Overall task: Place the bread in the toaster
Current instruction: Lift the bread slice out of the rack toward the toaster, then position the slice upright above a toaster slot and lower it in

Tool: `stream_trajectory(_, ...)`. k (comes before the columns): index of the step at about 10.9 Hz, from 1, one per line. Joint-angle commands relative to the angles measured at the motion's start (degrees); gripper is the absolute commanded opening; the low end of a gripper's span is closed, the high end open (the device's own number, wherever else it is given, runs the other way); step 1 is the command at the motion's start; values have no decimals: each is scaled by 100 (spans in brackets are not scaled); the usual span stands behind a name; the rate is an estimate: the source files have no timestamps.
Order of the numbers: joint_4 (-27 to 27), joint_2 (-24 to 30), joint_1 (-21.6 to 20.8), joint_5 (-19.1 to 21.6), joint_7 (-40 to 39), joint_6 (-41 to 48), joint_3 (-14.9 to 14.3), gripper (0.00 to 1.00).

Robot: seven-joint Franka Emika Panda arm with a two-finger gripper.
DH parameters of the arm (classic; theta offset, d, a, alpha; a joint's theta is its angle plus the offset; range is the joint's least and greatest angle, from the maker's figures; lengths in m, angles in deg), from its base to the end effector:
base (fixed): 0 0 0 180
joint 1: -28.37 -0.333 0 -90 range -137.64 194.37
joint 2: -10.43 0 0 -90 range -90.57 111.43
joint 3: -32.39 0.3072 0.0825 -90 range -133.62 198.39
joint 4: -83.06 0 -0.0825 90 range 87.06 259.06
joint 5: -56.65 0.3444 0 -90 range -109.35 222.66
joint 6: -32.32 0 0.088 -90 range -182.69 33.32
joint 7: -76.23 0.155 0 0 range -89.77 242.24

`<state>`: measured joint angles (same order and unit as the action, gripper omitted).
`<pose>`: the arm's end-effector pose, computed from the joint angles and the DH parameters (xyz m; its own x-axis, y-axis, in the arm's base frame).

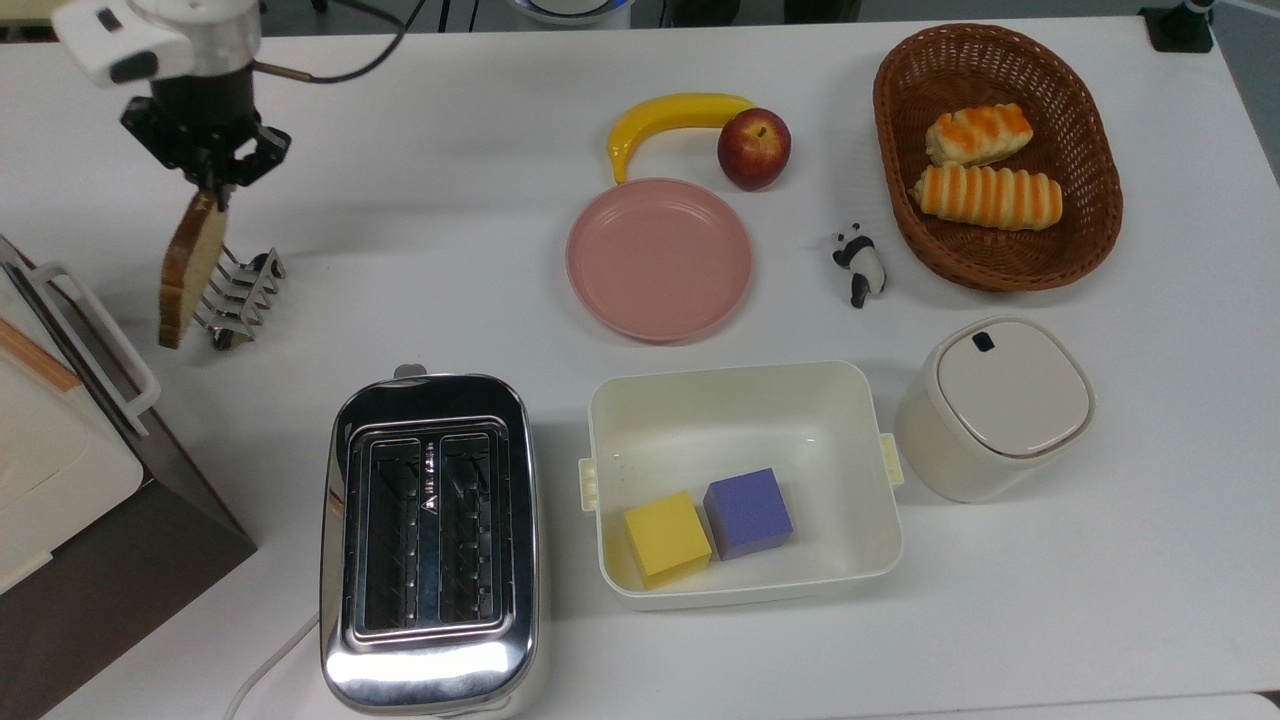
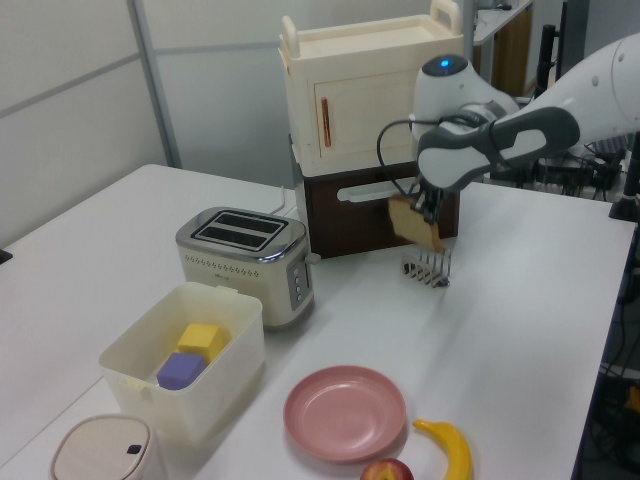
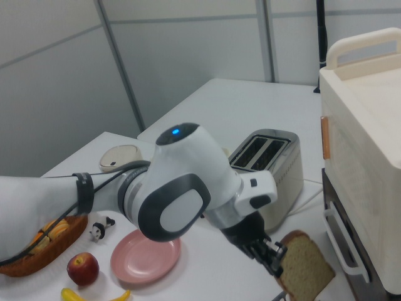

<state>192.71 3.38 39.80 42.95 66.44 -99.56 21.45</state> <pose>0.5420 -0.2344 0.4232 0.9786 -0.0491 0.1999 -0.1036 -0.9566 0.2723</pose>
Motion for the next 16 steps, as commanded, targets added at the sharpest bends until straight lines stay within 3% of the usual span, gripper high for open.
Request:
stream_trajectory(1,-486,116,-44,25,-102,186,30,0)
stream_trajectory(4,-1111,116,-369,884,-110,443,56,0)
stream_trajectory(7,-1595,81,-782,1229,-102,452,65,0)
stream_trajectory(10,-1771,46,-1089,1370,-75,417,65,0)
stream_trajectory(13,-2209,-339,-1493,1353,-58,242,65,0)
stream_trajectory(16,-2517,-945,-1749,1458,48,-985,83,0)
